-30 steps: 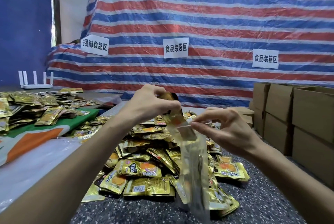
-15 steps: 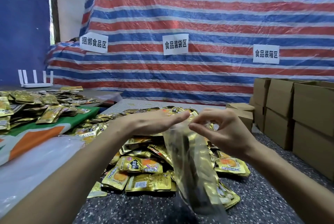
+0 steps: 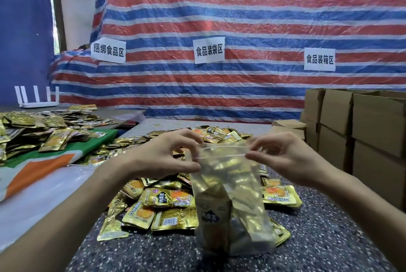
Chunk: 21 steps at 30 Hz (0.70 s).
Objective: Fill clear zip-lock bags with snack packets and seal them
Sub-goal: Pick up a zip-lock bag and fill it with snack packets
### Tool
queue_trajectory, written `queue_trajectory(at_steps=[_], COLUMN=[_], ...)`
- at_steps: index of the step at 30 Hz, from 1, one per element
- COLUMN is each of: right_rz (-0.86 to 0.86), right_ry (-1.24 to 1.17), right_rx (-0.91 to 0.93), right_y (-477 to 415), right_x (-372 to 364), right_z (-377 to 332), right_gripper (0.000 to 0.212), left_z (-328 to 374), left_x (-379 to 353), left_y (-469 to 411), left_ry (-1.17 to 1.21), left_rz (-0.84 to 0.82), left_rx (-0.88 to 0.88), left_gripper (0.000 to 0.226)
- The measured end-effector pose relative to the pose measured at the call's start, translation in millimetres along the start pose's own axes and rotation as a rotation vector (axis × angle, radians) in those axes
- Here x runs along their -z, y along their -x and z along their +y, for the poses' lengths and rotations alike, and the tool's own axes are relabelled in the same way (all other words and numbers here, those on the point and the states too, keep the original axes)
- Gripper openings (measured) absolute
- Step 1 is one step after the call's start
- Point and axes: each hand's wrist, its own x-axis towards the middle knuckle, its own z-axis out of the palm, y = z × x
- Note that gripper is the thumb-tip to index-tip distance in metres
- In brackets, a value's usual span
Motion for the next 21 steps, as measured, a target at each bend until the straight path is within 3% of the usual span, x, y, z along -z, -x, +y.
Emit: queue_trajectory(at_steps=[5, 9, 14, 18, 21], right_rz=[-0.066, -0.029, 0.081, 0.009, 0.002], right_ry=[-0.035, -0.15, -0.348, -0.322, -0.206], right_rx=[-0.06, -0.039, -0.082, -0.199, -0.214], right_y=[5.5, 7.2, 6.5, 7.7, 8.7], right_x=[5.2, 10.7, 19.2, 14.8, 10.1], right_z=[4.1, 4.5, 5.6, 12.0, 11.2], right_gripper=[0.022, 0.016, 0.038, 0.017, 0.018], left_z=[-0.8, 0.7, 2.2, -4.4, -10.3], left_x=[-1.0, 2.3, 5.6, -0.8, -9.8], left_y=[-2.0, -0.5, 5.1, 10.7, 12.6], left_ry=[0.031, 0.07, 0.399, 0.446, 0.477], left_rz=[-0.029, 0.089, 0.25, 0.246, 0.267], left_rx=[0.125, 0.128, 0.107, 0.187, 0.272], left_gripper=[0.011, 0.02, 0.037, 0.019, 0.012])
